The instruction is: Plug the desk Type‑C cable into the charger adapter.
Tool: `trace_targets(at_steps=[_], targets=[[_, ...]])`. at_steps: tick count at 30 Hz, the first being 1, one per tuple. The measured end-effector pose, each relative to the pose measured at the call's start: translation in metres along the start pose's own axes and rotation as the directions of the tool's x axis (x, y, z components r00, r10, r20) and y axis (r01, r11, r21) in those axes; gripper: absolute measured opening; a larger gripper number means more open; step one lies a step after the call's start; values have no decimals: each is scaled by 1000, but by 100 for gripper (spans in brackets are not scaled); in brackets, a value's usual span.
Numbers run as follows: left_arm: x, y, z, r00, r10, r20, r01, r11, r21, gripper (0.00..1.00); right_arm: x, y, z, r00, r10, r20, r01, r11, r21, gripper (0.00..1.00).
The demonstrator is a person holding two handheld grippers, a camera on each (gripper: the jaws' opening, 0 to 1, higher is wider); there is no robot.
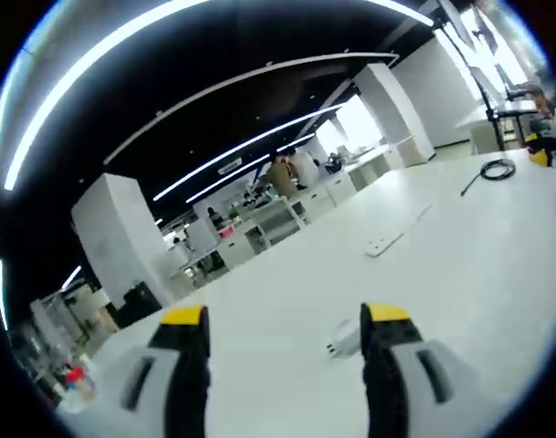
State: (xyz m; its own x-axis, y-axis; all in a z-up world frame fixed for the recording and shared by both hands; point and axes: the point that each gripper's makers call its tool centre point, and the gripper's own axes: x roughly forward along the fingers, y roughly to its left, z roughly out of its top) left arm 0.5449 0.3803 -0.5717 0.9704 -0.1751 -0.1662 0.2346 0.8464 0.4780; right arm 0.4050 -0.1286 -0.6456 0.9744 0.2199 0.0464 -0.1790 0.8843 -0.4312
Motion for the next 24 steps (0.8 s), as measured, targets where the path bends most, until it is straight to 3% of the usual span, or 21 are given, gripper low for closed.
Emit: trace_targets(at_steps=[5,17,24], targets=[[11,3,-2,999,-4,-48,6,999,50,66,1,1,-1,1000,2,-4,-2,1000,-4,29],[37,-11,-11,986,-110,-128,120,990,69,63,1,2,-3,1000,6,-15,-7,1000,-10,29],[52,-18,-22,961,-167,-221,195,975,111,62,2,3,-4,1000,9,-21,-9,1000,-16,29]])
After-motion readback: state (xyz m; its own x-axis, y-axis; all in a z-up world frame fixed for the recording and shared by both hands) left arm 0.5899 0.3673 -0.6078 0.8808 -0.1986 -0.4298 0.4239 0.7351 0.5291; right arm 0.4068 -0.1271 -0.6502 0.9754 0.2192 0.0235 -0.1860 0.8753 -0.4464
